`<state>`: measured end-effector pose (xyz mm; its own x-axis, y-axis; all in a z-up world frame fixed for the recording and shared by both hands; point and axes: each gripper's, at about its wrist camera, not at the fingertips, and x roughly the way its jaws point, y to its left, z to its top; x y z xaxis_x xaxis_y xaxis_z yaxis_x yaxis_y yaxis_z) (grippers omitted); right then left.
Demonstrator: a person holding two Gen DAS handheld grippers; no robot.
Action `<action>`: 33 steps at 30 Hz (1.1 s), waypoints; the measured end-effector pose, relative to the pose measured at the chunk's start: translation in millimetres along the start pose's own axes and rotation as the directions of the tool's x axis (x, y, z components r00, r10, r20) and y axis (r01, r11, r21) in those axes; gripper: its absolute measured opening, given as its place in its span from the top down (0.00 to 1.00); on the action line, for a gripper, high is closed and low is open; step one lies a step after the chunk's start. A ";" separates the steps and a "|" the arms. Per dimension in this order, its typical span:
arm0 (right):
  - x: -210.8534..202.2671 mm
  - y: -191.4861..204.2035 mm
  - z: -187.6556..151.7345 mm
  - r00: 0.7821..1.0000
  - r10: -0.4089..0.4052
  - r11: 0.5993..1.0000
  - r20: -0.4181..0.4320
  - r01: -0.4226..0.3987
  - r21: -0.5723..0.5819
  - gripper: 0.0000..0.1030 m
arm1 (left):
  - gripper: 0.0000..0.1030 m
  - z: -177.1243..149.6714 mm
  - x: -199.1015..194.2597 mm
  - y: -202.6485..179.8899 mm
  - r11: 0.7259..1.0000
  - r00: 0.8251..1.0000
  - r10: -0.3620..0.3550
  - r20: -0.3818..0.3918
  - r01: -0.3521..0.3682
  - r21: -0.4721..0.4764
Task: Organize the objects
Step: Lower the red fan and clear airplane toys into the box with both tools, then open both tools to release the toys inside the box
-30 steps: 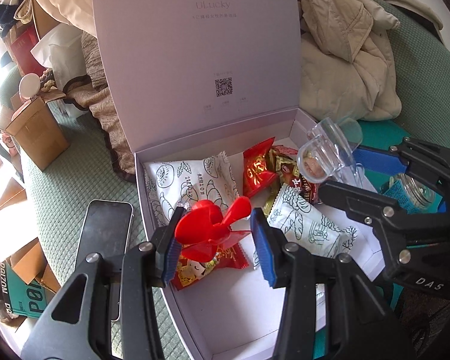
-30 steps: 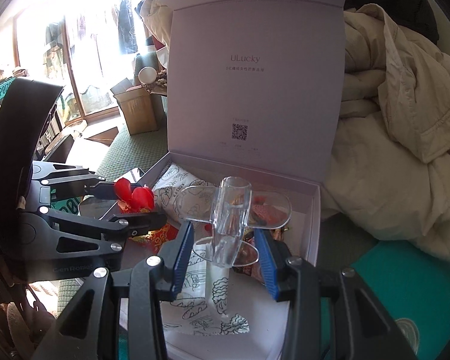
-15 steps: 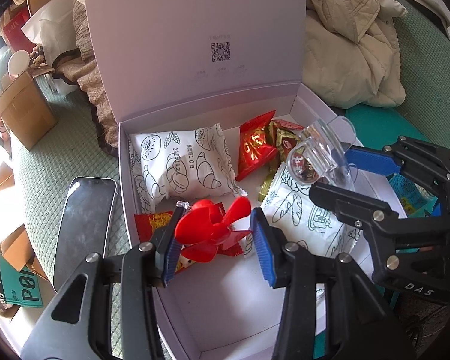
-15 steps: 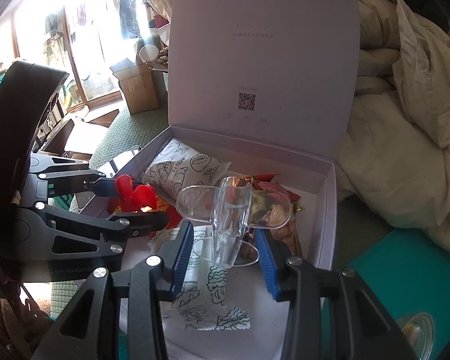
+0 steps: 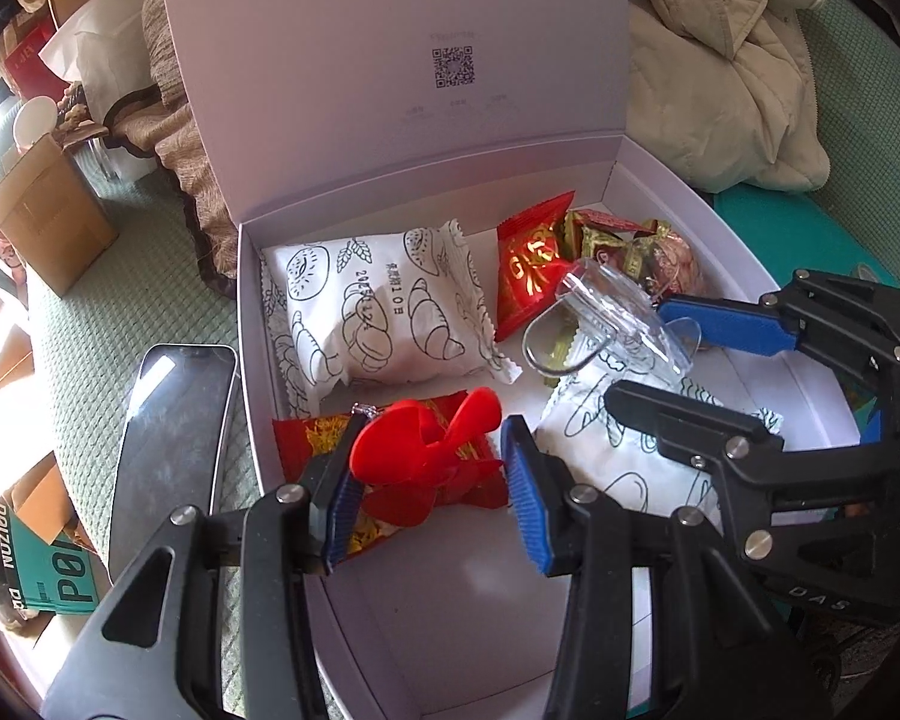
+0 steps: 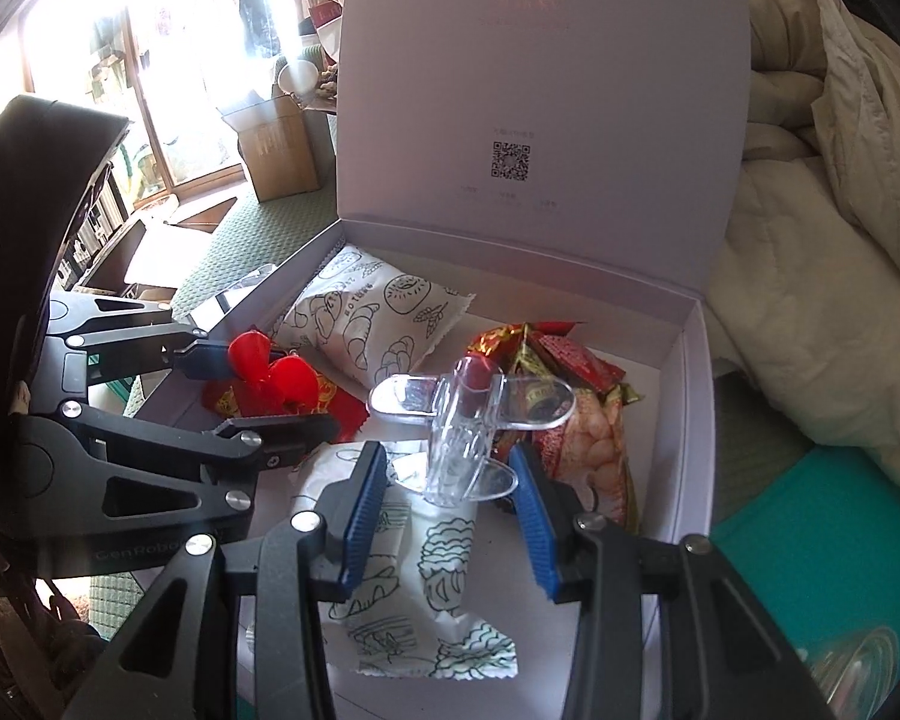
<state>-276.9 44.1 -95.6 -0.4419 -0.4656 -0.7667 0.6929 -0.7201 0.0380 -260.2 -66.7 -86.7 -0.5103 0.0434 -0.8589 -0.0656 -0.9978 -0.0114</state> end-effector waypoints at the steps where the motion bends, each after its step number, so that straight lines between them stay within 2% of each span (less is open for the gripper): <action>1: 0.3 -1.0 0.1 1.000 0.003 1.000 -0.002 -0.003 0.004 0.58 | 0.59 0.1 0.1 0.4 1.000 1.000 -0.002 0.001 0.002 -0.003; 13: -3.4 -0.7 5.2 1.000 -0.002 1.000 -0.005 0.002 0.028 0.47 | 0.59 2.0 -3.8 4.1 1.000 1.000 -0.007 -0.029 0.006 -0.030; 18: -20.1 1.7 11.5 0.999 -0.052 0.998 0.004 0.051 0.047 0.44 | 0.58 1.4 -14.9 4.3 0.999 1.000 -0.015 -0.019 0.014 -0.045; 23: -41.4 4.1 12.0 0.999 -0.048 0.997 0.025 0.046 0.069 0.41 | 0.45 -0.1 -32.7 4.4 0.998 1.000 -0.020 0.008 0.020 -0.053; 33: -89.8 6.7 20.9 0.992 -0.113 0.988 0.049 0.107 0.110 0.40 | 0.35 14.6 -78.5 1.7 0.999 0.994 -0.003 0.106 0.006 -0.034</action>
<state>-244.5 70.3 -13.1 -0.5449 -0.4060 -0.7336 0.5745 -0.8181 0.0261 -232.8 -71.0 -11.8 -0.5981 0.0511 -0.7998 -0.0393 -0.9986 -0.0345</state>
